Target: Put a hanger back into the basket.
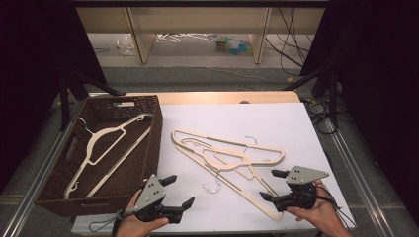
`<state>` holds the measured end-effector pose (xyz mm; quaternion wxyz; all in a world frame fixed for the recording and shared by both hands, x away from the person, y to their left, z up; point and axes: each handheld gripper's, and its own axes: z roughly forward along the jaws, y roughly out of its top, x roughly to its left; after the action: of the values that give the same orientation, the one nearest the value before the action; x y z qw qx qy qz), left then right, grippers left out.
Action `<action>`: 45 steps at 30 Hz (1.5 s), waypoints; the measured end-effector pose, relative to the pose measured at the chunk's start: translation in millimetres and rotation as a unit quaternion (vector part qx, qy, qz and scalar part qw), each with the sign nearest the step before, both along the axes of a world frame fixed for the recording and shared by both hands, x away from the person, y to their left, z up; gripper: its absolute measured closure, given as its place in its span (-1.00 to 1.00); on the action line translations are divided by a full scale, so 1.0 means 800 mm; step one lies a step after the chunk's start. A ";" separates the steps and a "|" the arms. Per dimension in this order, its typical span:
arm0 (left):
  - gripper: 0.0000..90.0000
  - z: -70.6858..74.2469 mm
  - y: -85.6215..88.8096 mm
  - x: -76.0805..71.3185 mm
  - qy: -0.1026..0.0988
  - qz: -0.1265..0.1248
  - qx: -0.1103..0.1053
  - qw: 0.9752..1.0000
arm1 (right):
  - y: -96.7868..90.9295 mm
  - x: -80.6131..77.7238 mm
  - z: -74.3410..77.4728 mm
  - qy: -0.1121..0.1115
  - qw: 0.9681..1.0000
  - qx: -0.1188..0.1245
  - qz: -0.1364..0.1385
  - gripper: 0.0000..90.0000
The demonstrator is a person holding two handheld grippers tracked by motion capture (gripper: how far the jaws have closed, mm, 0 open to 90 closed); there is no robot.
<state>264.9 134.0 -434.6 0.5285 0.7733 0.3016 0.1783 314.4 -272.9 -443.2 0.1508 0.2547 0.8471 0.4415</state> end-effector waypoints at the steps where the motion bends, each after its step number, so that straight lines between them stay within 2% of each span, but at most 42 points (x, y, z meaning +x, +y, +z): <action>1: -0.63 -0.001 0.000 -0.001 -0.004 -0.003 0.002 1.000 | 0.001 0.004 0.000 -0.001 1.000 -0.004 -0.001 -0.57; 4: -0.63 -0.003 0.001 -0.001 0.000 -0.004 0.000 1.000 | 0.002 0.011 0.000 -0.004 1.000 -0.008 -0.001 -0.53; 5: -0.63 -0.004 0.002 0.001 0.000 -0.003 -0.006 1.000 | 0.005 0.019 -0.001 0.000 1.000 -0.011 -0.001 -0.51; 10: -0.63 -0.004 0.004 0.003 0.001 0.004 -0.002 1.000 | 0.010 0.046 -0.006 0.001 0.999 -0.036 -0.007 -0.47; 12: -0.63 -0.005 0.004 0.003 0.002 0.002 -0.004 1.000 | 0.010 0.051 -0.006 0.003 0.999 -0.038 -0.008 -0.44; 13: -0.63 -0.006 0.004 0.003 0.003 0.001 -0.003 1.000 | 0.013 0.065 -0.009 0.006 0.999 -0.045 -0.006 -0.35; 14: -0.63 -0.006 0.003 0.003 0.001 -0.001 -0.004 1.000 | 0.013 0.065 -0.009 0.006 0.999 -0.045 -0.006 -0.35; 15: -0.63 -0.007 0.002 0.003 0.004 -0.003 -0.008 1.000 | 0.016 0.079 -0.012 0.014 0.999 -0.052 -0.009 -0.30; 19: -0.63 -0.007 0.003 0.003 0.002 -0.004 -0.005 1.000 | 0.021 0.095 -0.018 0.020 0.998 -0.066 -0.006 -0.22; 20: -0.62 -0.007 0.003 0.003 0.002 -0.004 -0.002 1.000 | 0.028 0.106 -0.021 0.027 0.997 -0.072 -0.002 -0.14; 22: -0.62 -0.007 0.004 0.003 0.004 -0.002 -0.002 1.000 | 0.030 0.108 -0.022 0.032 0.997 -0.075 -0.001 -0.09; 23: -0.62 -0.007 0.003 0.004 0.006 -0.003 -0.004 1.000 | 0.036 0.115 -0.026 0.038 0.994 -0.097 0.011 -0.03; 24: -0.62 -0.006 0.003 0.004 0.003 -0.004 -0.001 1.000 | 0.038 0.118 -0.029 0.033 0.995 -0.097 0.010 -0.02; 27: -0.62 -0.007 0.002 0.003 0.004 -0.004 -0.004 1.000 | 0.042 0.123 -0.030 0.031 0.994 -0.103 0.010 0.01; 30: -0.62 -0.007 0.003 0.004 0.003 -0.005 -0.007 1.000 | 0.043 0.127 -0.032 0.038 0.993 -0.107 0.011 0.01; 32: -0.62 -0.007 0.003 0.004 0.007 -0.005 -0.005 1.000 | 0.040 0.131 -0.037 0.042 0.992 -0.119 0.003 0.02; 33: -0.62 -0.007 0.003 0.004 0.008 -0.007 -0.005 1.000 | 0.039 0.131 -0.036 0.055 0.991 -0.121 0.003 0.03; 34: -0.62 -0.007 0.003 0.004 0.009 -0.006 -0.004 1.000 | 0.038 0.134 -0.038 0.048 0.992 -0.117 0.000 0.06; 36: -0.62 -0.007 0.002 0.004 0.005 -0.009 -0.001 1.000 | 0.036 0.136 -0.038 0.048 0.992 -0.118 0.005 0.09; 39: -0.62 -0.007 0.003 0.004 0.003 -0.004 -0.003 1.000 | 0.034 0.139 -0.042 0.053 0.991 -0.125 0.008 0.19; 40: -0.62 -0.007 0.003 0.005 0.003 -0.004 -0.003 1.000 | 0.033 0.139 -0.043 0.061 0.989 -0.131 0.007 0.25; 43: -0.62 -0.008 0.003 0.005 0.005 -0.003 -0.004 1.000 | 0.031 0.139 -0.044 0.057 0.989 -0.136 0.030 0.42; 45: -0.62 -0.008 0.003 0.005 0.003 -0.004 -0.001 1.000 | 0.031 0.137 -0.042 0.058 0.987 -0.145 0.045 0.53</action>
<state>268.5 136.5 -440.8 0.5294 0.7743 0.3002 0.1734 424.2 -247.9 -477.2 0.1166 0.2165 0.9202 0.3044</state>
